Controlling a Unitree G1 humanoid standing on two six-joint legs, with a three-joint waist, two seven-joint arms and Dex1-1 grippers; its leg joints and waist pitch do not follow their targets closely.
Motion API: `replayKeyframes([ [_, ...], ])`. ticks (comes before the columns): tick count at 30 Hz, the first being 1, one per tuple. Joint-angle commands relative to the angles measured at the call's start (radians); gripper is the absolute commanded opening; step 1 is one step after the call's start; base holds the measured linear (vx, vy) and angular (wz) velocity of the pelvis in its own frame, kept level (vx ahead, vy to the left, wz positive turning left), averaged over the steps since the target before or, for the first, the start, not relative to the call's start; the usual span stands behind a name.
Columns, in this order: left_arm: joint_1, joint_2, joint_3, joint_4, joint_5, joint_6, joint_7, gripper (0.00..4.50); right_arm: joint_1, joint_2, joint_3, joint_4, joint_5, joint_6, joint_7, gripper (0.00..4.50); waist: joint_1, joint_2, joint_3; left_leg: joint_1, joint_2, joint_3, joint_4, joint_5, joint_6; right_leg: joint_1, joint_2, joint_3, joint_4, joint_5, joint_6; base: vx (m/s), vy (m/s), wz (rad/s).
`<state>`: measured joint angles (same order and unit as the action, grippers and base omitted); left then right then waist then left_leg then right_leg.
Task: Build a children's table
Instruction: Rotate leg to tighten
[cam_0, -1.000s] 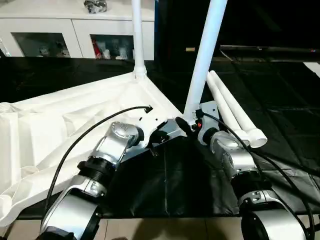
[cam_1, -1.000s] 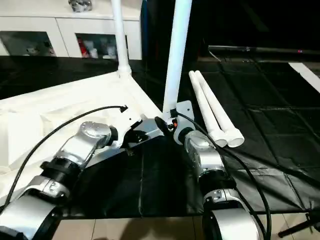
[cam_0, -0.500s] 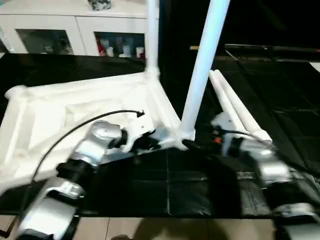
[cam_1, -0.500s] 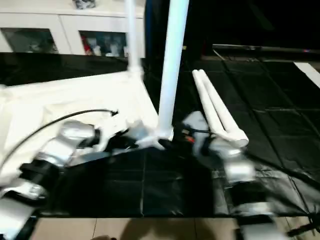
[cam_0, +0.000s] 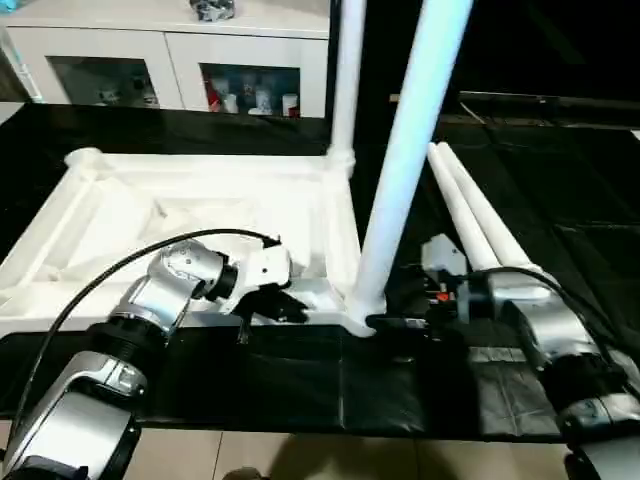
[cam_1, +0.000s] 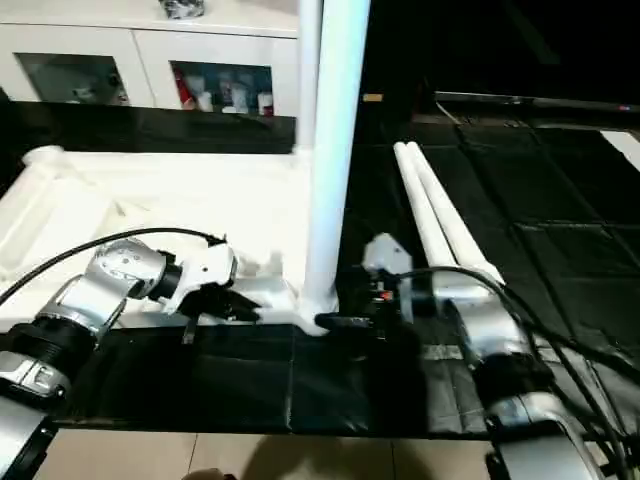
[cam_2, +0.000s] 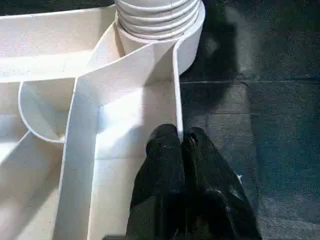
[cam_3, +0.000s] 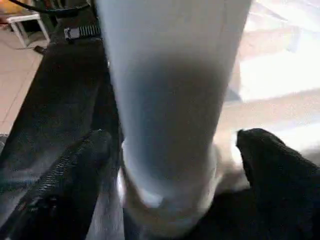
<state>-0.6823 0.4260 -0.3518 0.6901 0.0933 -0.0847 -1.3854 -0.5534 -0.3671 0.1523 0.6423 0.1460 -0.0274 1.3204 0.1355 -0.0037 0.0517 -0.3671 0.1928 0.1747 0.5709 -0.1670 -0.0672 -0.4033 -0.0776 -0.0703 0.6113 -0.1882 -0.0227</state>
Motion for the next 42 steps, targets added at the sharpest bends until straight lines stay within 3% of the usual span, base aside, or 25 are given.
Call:
replayKeyframes([
  [1, -0.005, -0.001, -0.057, 0.002, 0.031, -0.025, -0.047, 0.00, -0.015, -0.002, 0.009, 0.013, -0.009, -0.007, 0.017, 3.93, -0.003, -0.004, -0.069, 0.011, 0.043, -0.004, -0.054, -0.184, 0.062, 0.055, -0.070, 0.044, -0.063, -0.111, -0.244, 0.000, 0.000, 0.00],
  [4, -0.007, -0.003, -0.061, 0.010, 0.032, -0.038, -0.055, 0.00, -0.016, 0.002, 0.021, 0.020, -0.011, -0.009, 0.030, 3.73, 0.005, -0.002, -0.069, 0.012, 0.043, -0.004, -0.053, -0.180, 0.061, 0.054, -0.070, 0.045, -0.061, -0.104, -0.244, 0.000, 0.000, 0.00],
  [13, -0.015, -0.006, -0.065, 0.025, 0.032, -0.054, -0.064, 0.00, -0.022, -0.001, 0.030, 0.039, -0.009, -0.021, 0.043, 2.95, 0.006, -0.002, -0.071, 0.010, 0.041, -0.005, -0.052, -0.171, 0.061, 0.056, -0.070, 0.044, -0.060, -0.104, -0.237, 0.000, 0.000, 0.00],
  [20, -0.021, -0.011, -0.063, 0.040, 0.032, -0.051, -0.055, 0.00, -0.021, 0.003, 0.028, 0.044, -0.002, -0.017, 0.050, 2.69, 0.007, -0.005, -0.071, 0.010, 0.041, -0.005, -0.052, -0.173, 0.060, 0.057, -0.071, 0.044, -0.061, -0.118, -0.234, 0.000, 0.000, 0.00],
  [24, -0.020, -0.024, -0.046, 0.045, 0.021, 0.016, -0.031, 0.00, -0.007, 0.016, 0.019, 0.033, 0.012, -0.002, 0.040, 2.66, 0.007, -0.004, -0.070, 0.011, 0.041, -0.004, -0.051, -0.170, 0.062, 0.056, -0.070, 0.044, -0.061, -0.119, -0.236, 0.000, 0.000, 0.00],
  [26, -0.031, -0.054, -0.012, 0.060, 0.008, 0.080, 0.044, 0.00, 0.002, 0.039, 0.005, 0.027, 0.009, 0.043, -0.040, 2.66, 0.008, -0.003, -0.068, 0.011, 0.040, -0.004, -0.052, -0.176, 0.059, 0.055, -0.071, 0.044, -0.063, -0.133, -0.236, 0.000, 0.000, 0.00],
  [29, -0.051, -0.108, 0.040, 0.070, -0.012, 0.167, 0.178, 0.00, 0.017, 0.090, -0.007, 0.021, -0.027, 0.087, -0.216, 2.66, 0.004, 0.000, -0.061, 0.017, 0.039, -0.007, -0.059, -0.235, 0.026, 0.051, -0.073, 0.044, -0.076, -0.256, -0.210, 0.000, 0.000, 0.00],
  [32, -0.063, -0.149, 0.061, 0.061, -0.008, 0.234, 0.278, 0.00, 0.014, 0.162, -0.032, 0.027, -0.038, 0.137, -0.384, 2.66, -0.013, -0.005, -0.055, 0.017, 0.037, -0.016, -0.071, -0.298, -0.011, 0.050, -0.076, 0.044, -0.090, -0.409, -0.151, 0.000, 0.000, 0.00],
  [34, -0.078, -0.198, 0.078, 0.055, -0.001, 0.292, 0.377, 0.00, -0.003, 0.237, -0.051, 0.035, -0.041, 0.167, -0.515, 2.66, -0.028, -0.003, -0.057, 0.022, 0.036, -0.016, -0.069, -0.309, -0.015, 0.046, -0.077, 0.047, -0.095, -0.411, -0.147, 0.000, 0.000, 0.00],
  [38, -0.099, -0.256, 0.092, 0.053, 0.015, 0.339, 0.484, 0.00, -0.035, 0.314, -0.064, 0.065, -0.050, 0.185, -0.644, 2.65, -0.033, -0.005, -0.058, 0.020, 0.034, -0.013, -0.067, -0.286, -0.002, 0.046, -0.074, 0.049, -0.094, -0.365, -0.155, 0.000, 0.000, 0.00],
  [42, -0.114, -0.332, 0.099, 0.008, 0.023, 0.396, 0.582, 0.00, -0.067, 0.380, -0.049, 0.112, -0.105, 0.165, -0.776, 2.65, -0.036, -0.004, -0.062, 0.017, 0.033, -0.011, -0.065, -0.247, 0.006, 0.049, -0.072, 0.049, -0.087, -0.280, -0.176, 0.000, 0.000, 0.00],
])
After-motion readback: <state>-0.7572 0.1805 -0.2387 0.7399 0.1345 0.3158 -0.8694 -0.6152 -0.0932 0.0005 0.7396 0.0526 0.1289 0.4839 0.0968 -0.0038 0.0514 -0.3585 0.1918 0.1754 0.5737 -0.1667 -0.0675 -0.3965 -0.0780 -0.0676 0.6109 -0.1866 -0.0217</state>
